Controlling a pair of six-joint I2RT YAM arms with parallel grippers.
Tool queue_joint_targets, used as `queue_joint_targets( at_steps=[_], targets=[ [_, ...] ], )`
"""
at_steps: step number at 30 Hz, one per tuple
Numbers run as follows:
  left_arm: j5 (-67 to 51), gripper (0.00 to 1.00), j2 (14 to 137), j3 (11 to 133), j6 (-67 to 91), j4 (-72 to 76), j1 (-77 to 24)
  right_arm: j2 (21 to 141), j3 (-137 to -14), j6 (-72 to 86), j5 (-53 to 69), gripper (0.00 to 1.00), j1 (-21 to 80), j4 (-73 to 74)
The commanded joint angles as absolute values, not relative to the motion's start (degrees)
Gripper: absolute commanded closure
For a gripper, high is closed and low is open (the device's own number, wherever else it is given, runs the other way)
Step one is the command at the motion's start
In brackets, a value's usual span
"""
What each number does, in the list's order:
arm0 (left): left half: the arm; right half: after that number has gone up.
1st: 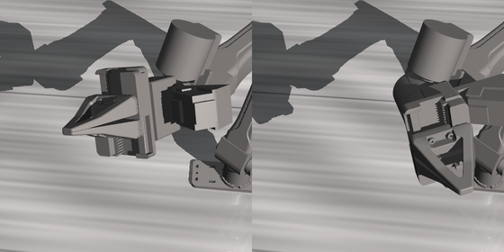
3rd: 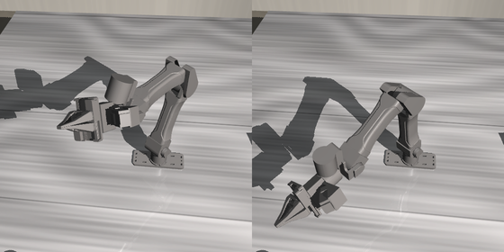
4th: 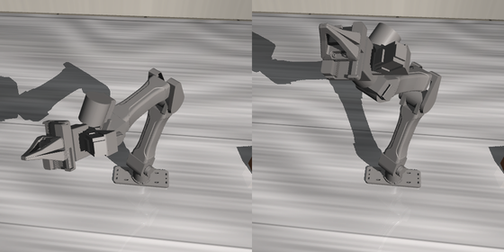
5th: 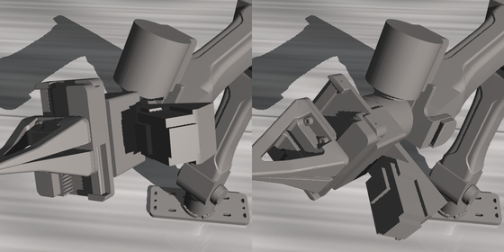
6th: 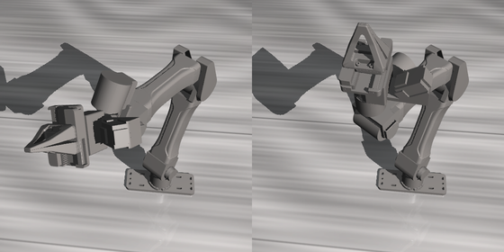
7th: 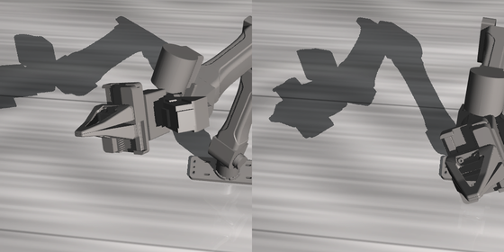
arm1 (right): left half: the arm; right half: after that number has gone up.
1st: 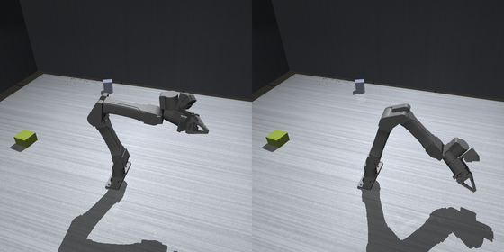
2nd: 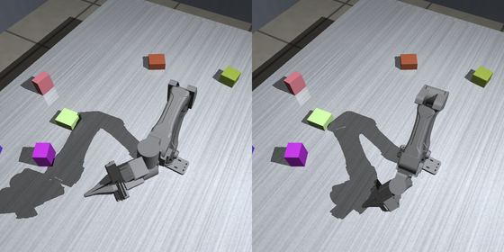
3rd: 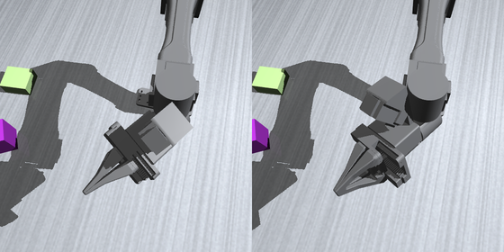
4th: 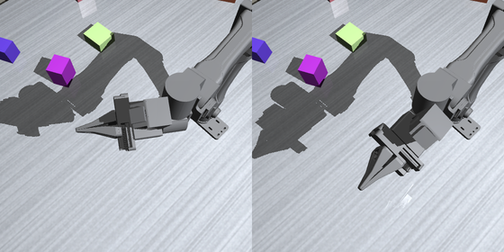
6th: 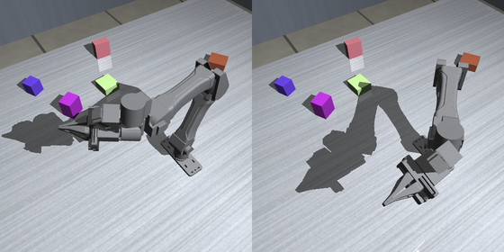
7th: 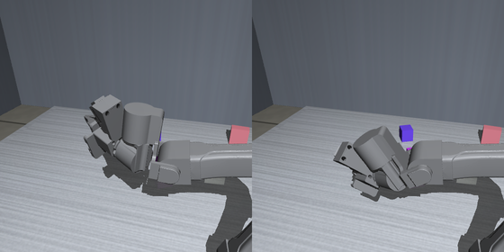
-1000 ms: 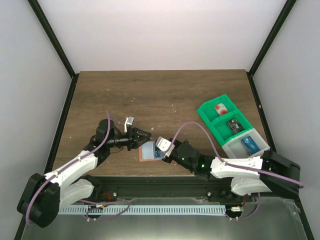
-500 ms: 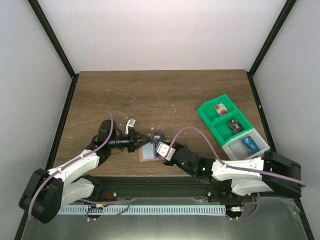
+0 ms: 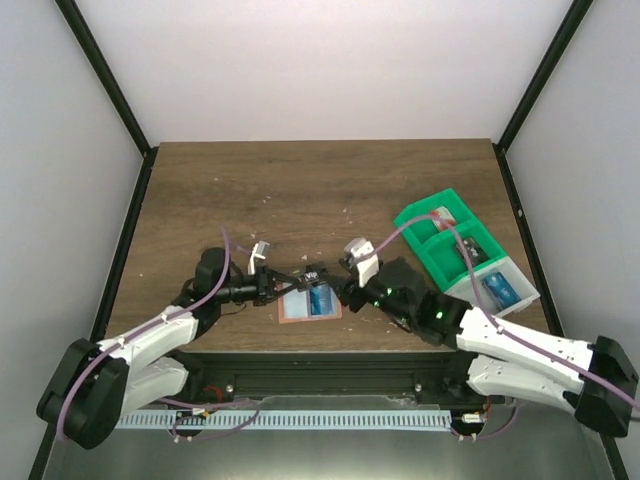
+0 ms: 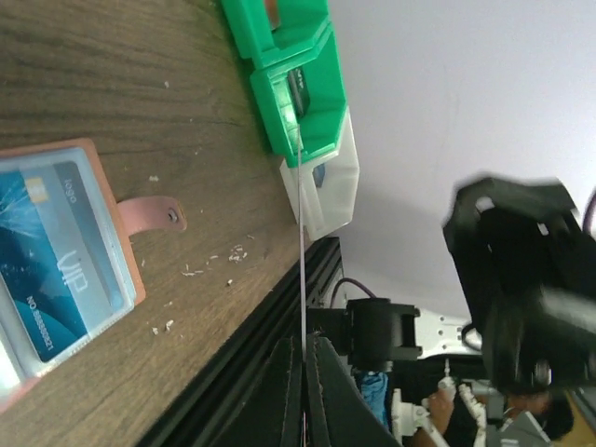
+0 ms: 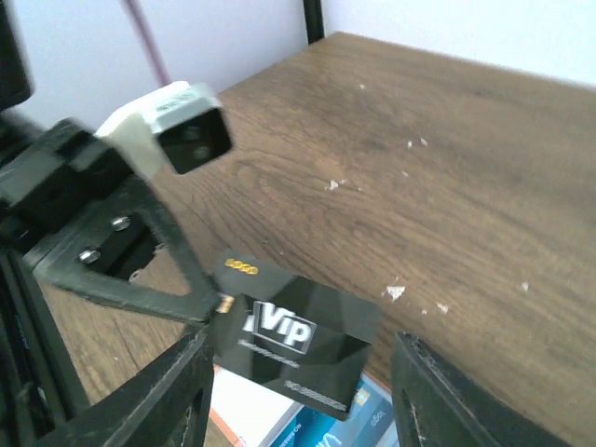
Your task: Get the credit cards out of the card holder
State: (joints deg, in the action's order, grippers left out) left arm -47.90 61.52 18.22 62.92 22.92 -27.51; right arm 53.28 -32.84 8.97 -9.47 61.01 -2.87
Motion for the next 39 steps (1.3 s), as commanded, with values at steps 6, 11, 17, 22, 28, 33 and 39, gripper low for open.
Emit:
queue_joint_targets(
  at_steps=[6,11,17,22,28,33,39],
  targets=[
    [-53.17,1.0,59.86,17.69,54.76,28.55,-27.24,54.42,-36.4,26.91,25.38,0.5,43.19,3.46],
    [-58.74,1.0,61.71,18.35,55.87,32.07,-27.25,58.1,-37.12,30.86,34.66,0.58,37.85,2.16],
    [-59.71,1.0,60.31,17.54,57.17,35.77,-27.25,62.5,-37.05,33.72,40.55,0.6,35.01,0.63],
    [-59.77,1.0,59.77,17.53,56.89,35.6,-27.25,63.23,-34.56,36.62,44.95,0.64,34.9,-5.23],
    [-59.2,1.0,60.33,17.43,56.58,35.8,-27.27,63.32,-34.1,37.89,45.88,0.91,34.81,-7.08],
    [-58.24,0.95,60.65,18.0,55.09,32.42,-27.24,60.9,-31.9,38.87,45.51,1.0,34.72,-10.0],
    [-53.73,0.33,59.55,21.1,50.66,22.89,-27.18,57.07,-30.06,40.1,39.77,1.0,34.63,-9.79]
  ],
)
